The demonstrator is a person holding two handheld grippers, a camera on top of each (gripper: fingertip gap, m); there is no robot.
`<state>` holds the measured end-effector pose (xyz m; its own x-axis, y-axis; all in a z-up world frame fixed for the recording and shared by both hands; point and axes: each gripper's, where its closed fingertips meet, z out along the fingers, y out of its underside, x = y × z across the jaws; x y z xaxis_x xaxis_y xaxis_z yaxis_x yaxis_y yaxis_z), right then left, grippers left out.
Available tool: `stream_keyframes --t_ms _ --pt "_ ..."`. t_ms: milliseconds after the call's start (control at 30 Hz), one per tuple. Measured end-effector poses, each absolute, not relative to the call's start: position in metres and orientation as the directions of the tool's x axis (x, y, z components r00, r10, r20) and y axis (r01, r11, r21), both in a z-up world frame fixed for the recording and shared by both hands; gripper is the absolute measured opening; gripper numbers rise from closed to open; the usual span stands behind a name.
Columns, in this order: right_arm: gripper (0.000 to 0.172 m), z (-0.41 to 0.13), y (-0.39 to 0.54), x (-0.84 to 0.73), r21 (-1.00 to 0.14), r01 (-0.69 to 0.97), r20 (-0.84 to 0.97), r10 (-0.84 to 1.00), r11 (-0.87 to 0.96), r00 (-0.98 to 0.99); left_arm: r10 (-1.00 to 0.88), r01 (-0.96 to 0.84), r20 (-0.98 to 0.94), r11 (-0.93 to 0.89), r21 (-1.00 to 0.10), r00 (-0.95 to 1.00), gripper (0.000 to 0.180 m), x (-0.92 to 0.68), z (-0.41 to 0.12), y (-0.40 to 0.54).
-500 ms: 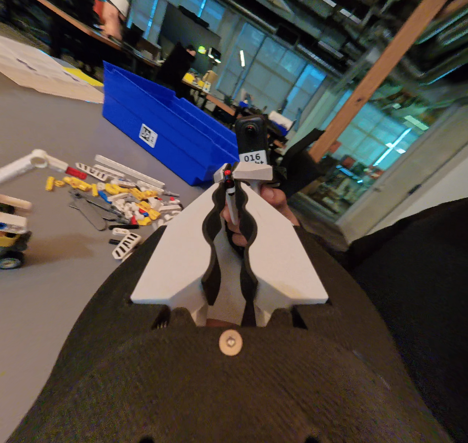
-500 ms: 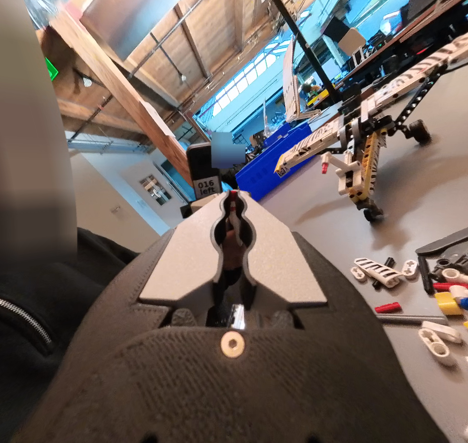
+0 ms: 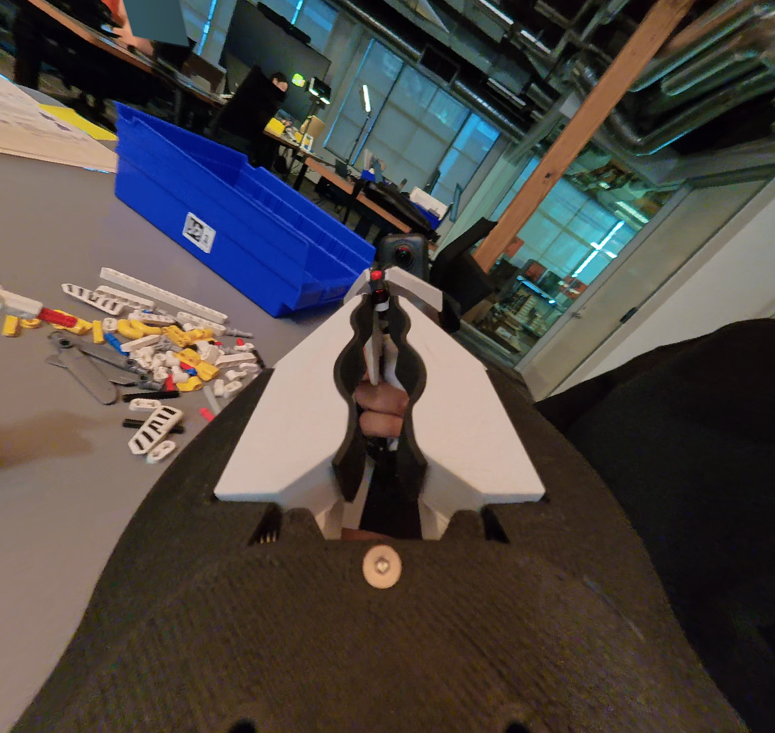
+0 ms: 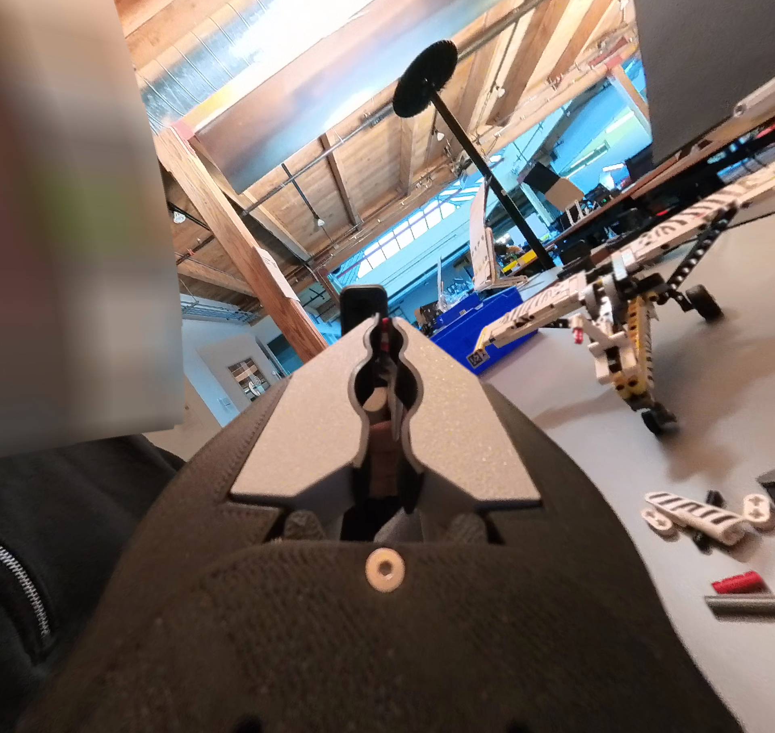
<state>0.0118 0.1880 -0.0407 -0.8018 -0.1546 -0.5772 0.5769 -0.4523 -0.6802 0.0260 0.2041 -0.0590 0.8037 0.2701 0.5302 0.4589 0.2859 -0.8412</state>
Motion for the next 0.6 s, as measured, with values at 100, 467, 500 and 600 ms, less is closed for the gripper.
stream_keyframes --t_ms 100,467,500,600 --pt "0.000 -0.033 0.190 0.018 -0.699 0.536 -0.531 -0.158 -0.474 -0.832 0.170 0.536 0.598 0.303 -0.788 0.783 0.011 0.033 -0.052 0.206" --pt "0.004 -0.019 0.242 -0.018 -0.901 0.339 -0.394 0.181 -0.272 -0.901 0.135 0.627 0.646 0.160 -0.763 0.752 0.009 0.042 -0.094 0.236" --pt "0.013 -0.027 0.238 -0.017 -0.888 0.393 -0.432 0.141 -0.239 -0.891 0.144 0.620 0.642 0.174 -0.765 0.753 0.008 0.039 -0.092 0.232" --pt "0.019 -0.046 0.222 -0.007 -0.850 0.507 -0.516 0.030 -0.146 -0.856 0.205 0.564 0.594 0.192 -0.803 0.778 0.008 0.033 -0.086 0.222"
